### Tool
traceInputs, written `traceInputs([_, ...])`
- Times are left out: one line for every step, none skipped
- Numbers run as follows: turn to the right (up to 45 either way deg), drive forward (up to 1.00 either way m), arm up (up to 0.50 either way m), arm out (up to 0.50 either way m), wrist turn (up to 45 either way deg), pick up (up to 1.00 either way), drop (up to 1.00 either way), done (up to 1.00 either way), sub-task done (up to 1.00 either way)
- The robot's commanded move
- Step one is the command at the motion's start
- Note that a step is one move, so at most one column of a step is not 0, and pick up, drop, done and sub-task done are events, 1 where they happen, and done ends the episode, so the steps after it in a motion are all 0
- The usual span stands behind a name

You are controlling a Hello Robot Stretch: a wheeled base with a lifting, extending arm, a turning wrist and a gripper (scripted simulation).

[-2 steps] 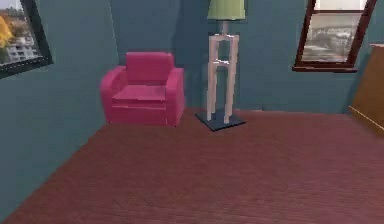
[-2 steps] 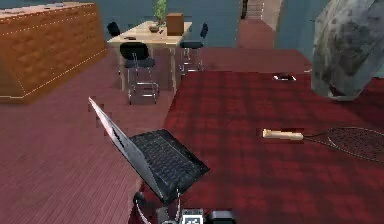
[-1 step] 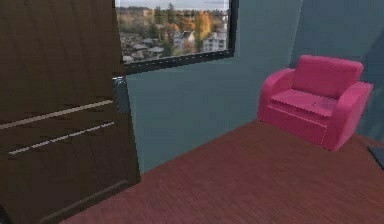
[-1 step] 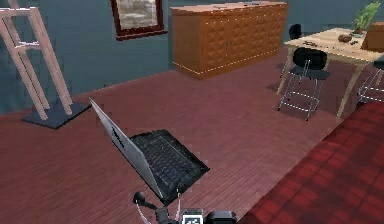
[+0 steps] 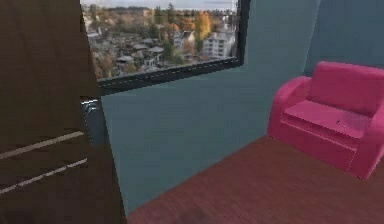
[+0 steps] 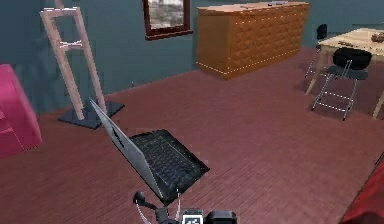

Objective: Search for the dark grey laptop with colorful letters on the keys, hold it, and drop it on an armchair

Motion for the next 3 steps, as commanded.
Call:
traceInputs([30.0,0.00,0.00,0.00,0.0,0.00,0.00,0.00,0.00])
traceInputs([0.0,1.00,0.00,0.00,0.0,0.00,0.00,0.00,0.00])
traceInputs([3.0,0.00,0.00,0.00,0.0,0.00,0.00,0.00,0.00])
